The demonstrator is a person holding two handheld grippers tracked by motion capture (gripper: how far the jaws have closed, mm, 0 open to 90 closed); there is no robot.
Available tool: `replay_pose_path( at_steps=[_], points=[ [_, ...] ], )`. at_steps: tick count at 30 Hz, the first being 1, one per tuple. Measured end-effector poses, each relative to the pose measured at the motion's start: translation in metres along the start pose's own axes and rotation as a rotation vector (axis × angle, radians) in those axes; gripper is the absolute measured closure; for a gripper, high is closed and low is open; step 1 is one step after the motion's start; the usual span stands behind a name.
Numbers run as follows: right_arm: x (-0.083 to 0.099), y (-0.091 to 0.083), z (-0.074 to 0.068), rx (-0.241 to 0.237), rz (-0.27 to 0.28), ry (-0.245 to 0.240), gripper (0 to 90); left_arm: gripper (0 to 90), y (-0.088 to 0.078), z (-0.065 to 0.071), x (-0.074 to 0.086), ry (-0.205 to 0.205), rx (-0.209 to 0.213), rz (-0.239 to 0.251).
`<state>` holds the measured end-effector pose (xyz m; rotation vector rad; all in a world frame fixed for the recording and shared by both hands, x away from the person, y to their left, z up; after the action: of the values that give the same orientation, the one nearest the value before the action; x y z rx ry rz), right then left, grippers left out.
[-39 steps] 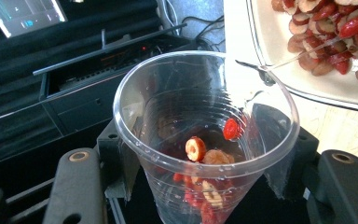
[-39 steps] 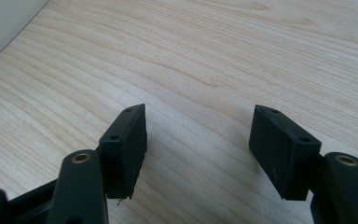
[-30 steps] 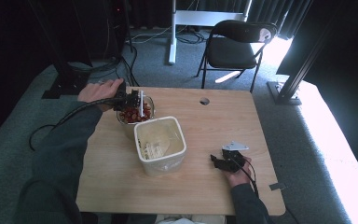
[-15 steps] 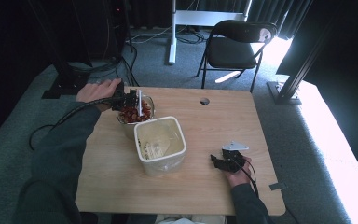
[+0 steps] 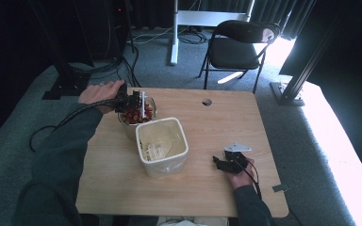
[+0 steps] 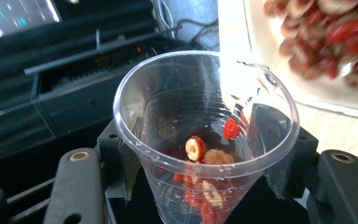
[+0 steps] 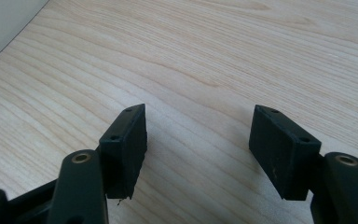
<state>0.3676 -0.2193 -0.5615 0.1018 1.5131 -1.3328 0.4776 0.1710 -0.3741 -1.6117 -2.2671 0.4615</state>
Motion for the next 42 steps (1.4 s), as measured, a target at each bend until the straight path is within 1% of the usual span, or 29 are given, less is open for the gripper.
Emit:
replay_pose_path(
  at_steps=[1,3,6,7,8,11,12,13,16,17,18,21,22,23,26,27,28,30,32,33,34,35,36,38,40,41,42],
  points=[
    [0.000,0.000,0.000,0.000,0.000,0.000,36.1,38.2,0.002,-0.001,0.002,0.002,0.001,-0.015],
    [0.000,0.000,0.000,-0.002,0.001,-0.003,36.1,38.2,0.002,0.000,0.001,0.004,-0.001,-0.019],
    [0.000,0.000,0.000,-0.002,0.001,-0.003,36.1,38.2,-0.007,0.002,-0.009,0.009,0.003,0.032],
    [0.000,0.000,0.000,-0.002,0.001,-0.003,36.1,38.3,-0.006,0.002,-0.010,0.004,0.004,0.035],
    [0.000,0.000,0.000,-0.002,0.001,-0.003,36.1,38.3,-0.004,0.002,-0.009,0.002,0.004,0.026],
    [0.000,0.000,0.000,-0.003,0.001,-0.004,36.1,38.3,0.005,0.002,0.000,0.010,0.009,-0.027],
    [0.000,0.000,0.000,-0.003,0.001,-0.004,36.1,38.3,0.006,0.002,0.001,-0.001,0.011,-0.031],
    [0.000,0.000,0.000,-0.003,0.001,-0.004,36.1,38.3,0.006,0.002,0.000,0.000,0.012,-0.030],
    [0.000,0.000,0.000,-0.003,0.001,-0.004,36.1,38.3,-0.001,0.004,-0.009,0.012,0.010,0.013],
    [0.000,0.000,0.000,-0.003,0.001,-0.005,36.1,38.4,-0.001,0.004,-0.010,0.016,0.007,0.013],
    [0.000,0.000,0.000,-0.003,0.001,-0.004,36.1,38.4,0.002,0.004,-0.009,0.014,0.005,0.001],
    [0.000,0.000,0.000,-0.003,0.001,-0.004,36.1,38.4,0.010,0.004,0.002,0.030,0.005,-0.053],
    [0.000,0.000,0.000,-0.003,0.001,-0.004,36.1,38.4,0.011,0.005,0.003,0.032,0.003,-0.060],
    [0.000,0.000,0.000,-0.003,0.001,-0.004,36.1,38.4,0.010,0.006,0.002,0.034,0.000,-0.056],
    [0.000,0.000,0.000,-0.003,0.001,-0.004,36.1,38.4,-0.001,0.008,-0.011,0.065,-0.016,0.003],
    [0.000,0.000,0.000,-0.003,0.001,-0.004,36.1,38.4,-0.002,0.008,-0.013,0.062,-0.016,0.008],
    [0.000,0.000,0.000,-0.003,0.001,-0.004,36.1,38.4,0.000,0.007,-0.012,0.066,-0.020,-0.006],
    [0.000,0.000,0.000,-0.003,0.001,-0.004,36.1,38.4,0.005,0.006,-0.005,0.077,-0.021,-0.044],
    [0.000,0.000,0.000,-0.003,0.001,-0.004,36.1,38.4,0.007,0.005,-0.001,0.066,-0.017,-0.062],
    [0.000,0.000,0.000,-0.003,0.001,-0.004,36.1,38.4,0.004,0.004,-0.004,0.060,-0.021,-0.046],
    [0.000,0.000,0.000,-0.004,0.001,-0.004,36.1,38.4,-0.001,0.004,-0.008,0.059,-0.025,-0.018],
    [0.000,0.000,0.000,-0.004,0.001,-0.004,36.1,38.4,-0.005,0.005,-0.012,0.065,-0.024,0.005],
    [0.000,0.000,0.000,-0.004,0.001,-0.004,36.1,38.6,-0.007,0.004,-0.015,0.071,-0.026,0.011],
    [0.000,0.000,0.000,-0.003,0.001,-0.004,36.1,38.6,-0.001,0.003,-0.011,0.070,-0.030,-0.019],
    [0.000,0.000,0.000,-0.003,0.001,-0.004,36.1,38.5,0.005,0.004,-0.004,0.067,-0.021,-0.049],
    [0.000,0.000,0.000,-0.004,0.001,-0.004,36.1,38.5,0.004,0.004,-0.003,0.062,-0.022,-0.047],
    [0.000,0.000,0.000,-0.004,0.001,-0.004,36.0,38.5,0.002,0.005,-0.005,0.053,-0.018,-0.032]
  ],
)
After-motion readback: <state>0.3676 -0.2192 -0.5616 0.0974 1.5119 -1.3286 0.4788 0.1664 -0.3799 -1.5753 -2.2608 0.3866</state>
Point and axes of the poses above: each handheld gripper's, and its own axes: y roughly forward along the jaws, x roughly out of its underside, z roughly to its right, the point moved 2 cm from there along y, roughly forward along the jaws, and after that the axes turned 15 degrees about -y, right-handed, at the moved point
